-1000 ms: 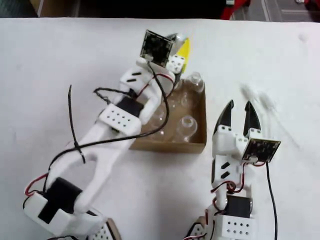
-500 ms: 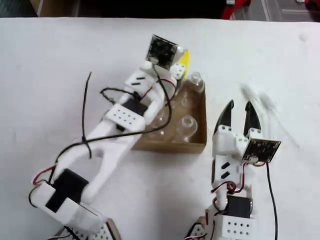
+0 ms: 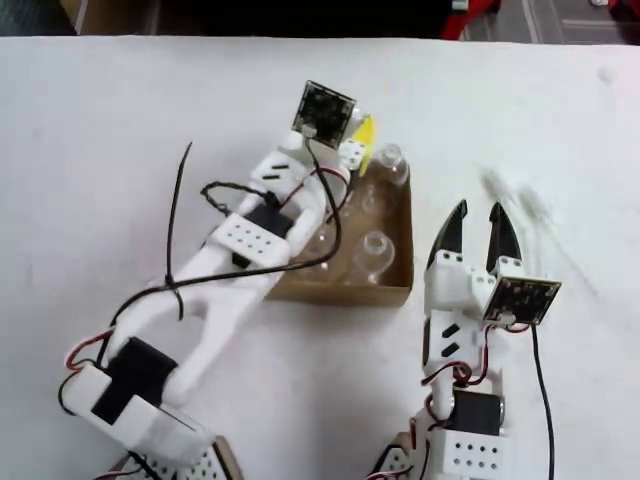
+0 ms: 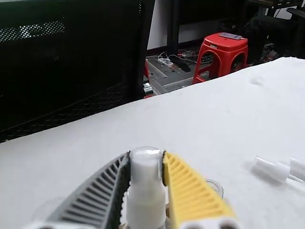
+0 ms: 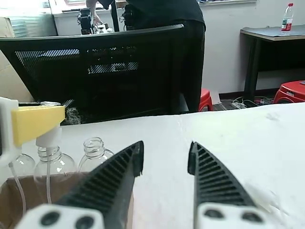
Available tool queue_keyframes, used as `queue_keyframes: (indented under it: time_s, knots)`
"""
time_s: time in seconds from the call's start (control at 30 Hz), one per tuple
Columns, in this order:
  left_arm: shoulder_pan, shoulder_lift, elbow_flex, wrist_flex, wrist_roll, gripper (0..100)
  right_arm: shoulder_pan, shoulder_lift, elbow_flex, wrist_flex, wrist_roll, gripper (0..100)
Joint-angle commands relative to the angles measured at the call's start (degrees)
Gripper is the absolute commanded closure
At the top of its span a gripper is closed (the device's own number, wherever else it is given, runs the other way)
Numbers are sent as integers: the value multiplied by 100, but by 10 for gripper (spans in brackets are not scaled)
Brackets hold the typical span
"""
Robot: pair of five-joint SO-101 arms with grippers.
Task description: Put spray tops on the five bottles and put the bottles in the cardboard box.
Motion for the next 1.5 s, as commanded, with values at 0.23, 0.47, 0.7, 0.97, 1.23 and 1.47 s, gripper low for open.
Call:
queue_keyframes:
  time_s: [0.23, 0.47, 0.7, 0.97, 1.23, 1.47]
  knots:
    - [-84, -84, -62, -132, 53, 979, 4, 4, 44, 4, 53, 865]
    - [-84, -101, -62, -132, 62, 974, 4, 4, 44, 4, 53, 865]
    - [-84, -725, 352, -105, 70, 835, 4, 4, 44, 4, 53, 865]
    - [-92, -1314, 484, -88, 70, 835, 4, 4, 44, 4, 53, 865]
    - [-92, -2738, 484, 316, 53, 885, 13, 4, 44, 4, 53, 865]
    - [-558, -4787, 492, 2286, 62, 924, 13, 4, 44, 4, 53, 865]
